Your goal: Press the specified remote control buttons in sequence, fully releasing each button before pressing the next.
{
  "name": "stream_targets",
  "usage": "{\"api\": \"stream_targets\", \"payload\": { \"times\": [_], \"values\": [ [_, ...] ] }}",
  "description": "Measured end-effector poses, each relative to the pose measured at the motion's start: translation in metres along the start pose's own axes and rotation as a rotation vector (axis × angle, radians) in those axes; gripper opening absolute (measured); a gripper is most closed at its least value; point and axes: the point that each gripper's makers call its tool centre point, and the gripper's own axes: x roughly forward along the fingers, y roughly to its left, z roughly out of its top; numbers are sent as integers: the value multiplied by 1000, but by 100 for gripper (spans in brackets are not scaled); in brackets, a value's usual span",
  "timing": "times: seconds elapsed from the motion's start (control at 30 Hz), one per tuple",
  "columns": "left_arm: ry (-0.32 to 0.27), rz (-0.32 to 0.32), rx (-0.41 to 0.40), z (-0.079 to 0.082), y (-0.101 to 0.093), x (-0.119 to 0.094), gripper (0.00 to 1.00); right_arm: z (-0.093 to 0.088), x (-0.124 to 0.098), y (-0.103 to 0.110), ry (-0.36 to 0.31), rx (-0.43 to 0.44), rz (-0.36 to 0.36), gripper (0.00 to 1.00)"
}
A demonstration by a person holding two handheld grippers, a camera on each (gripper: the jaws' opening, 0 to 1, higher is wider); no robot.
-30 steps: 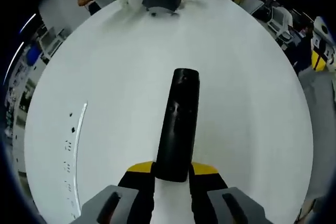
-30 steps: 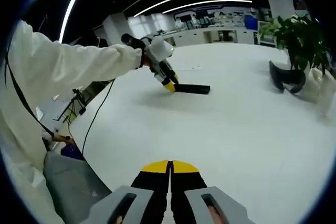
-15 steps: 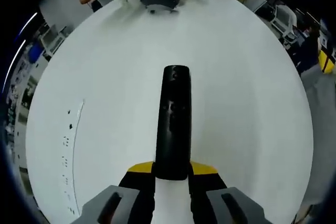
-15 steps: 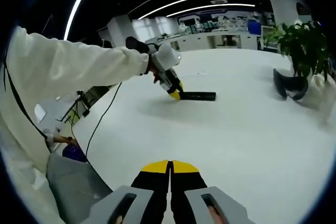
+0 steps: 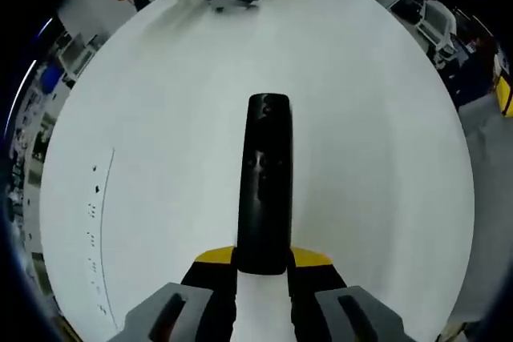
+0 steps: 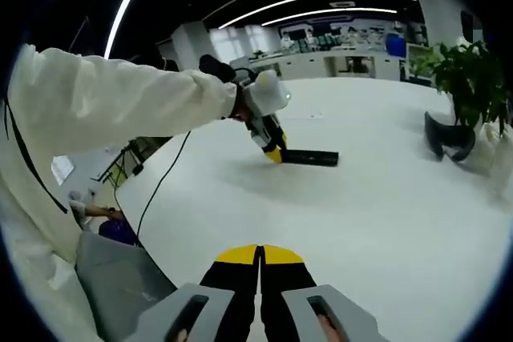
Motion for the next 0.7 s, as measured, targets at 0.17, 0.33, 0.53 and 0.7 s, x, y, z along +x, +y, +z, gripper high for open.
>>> {"api": "stream_targets", "payload": {
  "times": [0.17,0.33,0.53,0.7],
  "values": [
    [13,-4,10,0,-12,0,22,1,-4,4,-10,-14,-4,0],
    [33,-6,24,-1,-26,0,22,2,-8,7,-19,-19,-10,0],
    [48,-2,42,-3,-44,-1,22,6,-11,12,-31,-31,-9,0],
    [70,-7,63,-4,-57,-1,22,8,-10,18,-31,-46,3,0]
  ]
}}
